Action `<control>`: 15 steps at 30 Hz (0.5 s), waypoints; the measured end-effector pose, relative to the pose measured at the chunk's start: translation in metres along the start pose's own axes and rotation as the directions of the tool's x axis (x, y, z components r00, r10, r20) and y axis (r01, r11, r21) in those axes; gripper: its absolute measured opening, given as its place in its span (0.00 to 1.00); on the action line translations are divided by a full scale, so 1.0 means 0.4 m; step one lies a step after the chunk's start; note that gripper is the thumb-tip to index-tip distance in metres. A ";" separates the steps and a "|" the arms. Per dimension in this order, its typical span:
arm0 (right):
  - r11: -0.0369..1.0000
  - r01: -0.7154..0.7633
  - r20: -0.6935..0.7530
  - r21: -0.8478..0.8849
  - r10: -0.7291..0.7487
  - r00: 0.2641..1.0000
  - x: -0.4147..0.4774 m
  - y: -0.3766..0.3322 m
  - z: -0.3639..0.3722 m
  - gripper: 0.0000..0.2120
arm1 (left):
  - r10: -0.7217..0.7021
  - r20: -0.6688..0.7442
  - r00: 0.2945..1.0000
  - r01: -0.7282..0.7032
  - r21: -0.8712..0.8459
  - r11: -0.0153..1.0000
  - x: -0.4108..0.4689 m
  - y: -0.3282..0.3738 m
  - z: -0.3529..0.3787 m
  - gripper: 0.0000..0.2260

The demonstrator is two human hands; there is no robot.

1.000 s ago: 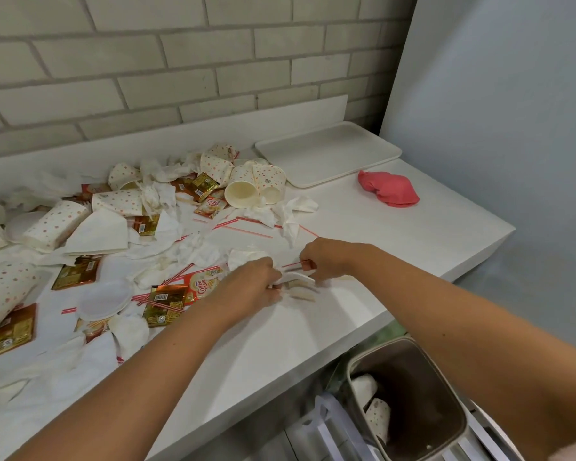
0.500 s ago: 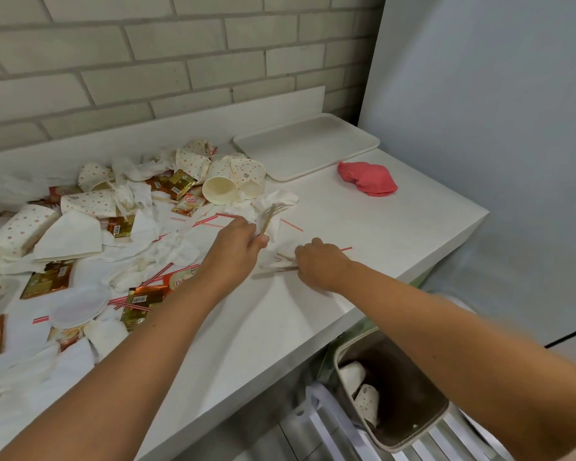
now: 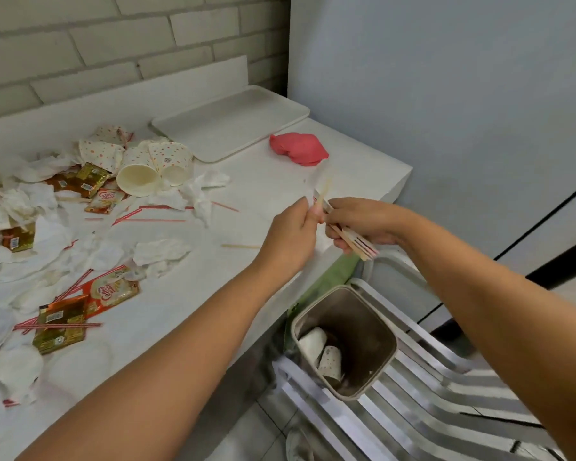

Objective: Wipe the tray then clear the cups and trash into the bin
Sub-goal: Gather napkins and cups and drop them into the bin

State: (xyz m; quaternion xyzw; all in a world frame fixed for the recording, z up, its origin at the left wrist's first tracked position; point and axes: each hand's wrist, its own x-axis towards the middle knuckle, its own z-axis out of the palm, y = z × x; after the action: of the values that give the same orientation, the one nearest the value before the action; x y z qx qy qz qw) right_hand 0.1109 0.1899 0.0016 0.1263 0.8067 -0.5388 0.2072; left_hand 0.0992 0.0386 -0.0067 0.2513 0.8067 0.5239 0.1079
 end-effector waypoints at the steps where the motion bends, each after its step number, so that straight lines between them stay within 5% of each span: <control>1: 0.998 -0.018 0.040 0.055 0.016 0.999 -0.022 0.025 -0.018 0.08 | -0.002 0.056 0.998 0.004 -0.031 0.999 -0.002 0.001 0.036 0.11; 5: 0.976 -0.157 0.162 0.151 0.132 0.978 -0.072 0.164 -0.066 0.14 | -0.203 0.254 0.946 0.261 -0.221 0.940 -0.011 -0.040 0.168 0.11; 9: 0.912 -0.409 0.137 0.016 0.403 0.905 -0.072 0.316 -0.047 0.05 | -0.521 0.501 0.691 0.695 -0.262 0.670 -0.049 -0.129 0.253 0.12; 15: 0.743 -0.666 0.048 -0.065 0.669 0.742 0.000 0.453 0.038 0.07 | -0.775 0.498 0.390 0.904 -0.046 0.425 -0.090 -0.251 0.311 0.12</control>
State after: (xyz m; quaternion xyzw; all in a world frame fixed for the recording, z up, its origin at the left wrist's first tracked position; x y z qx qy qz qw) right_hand 0.1912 0.2462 -0.1517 0.3833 0.7123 -0.4153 0.4162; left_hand 0.1548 0.0858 -0.1532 -0.1170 0.6848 0.4485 0.5623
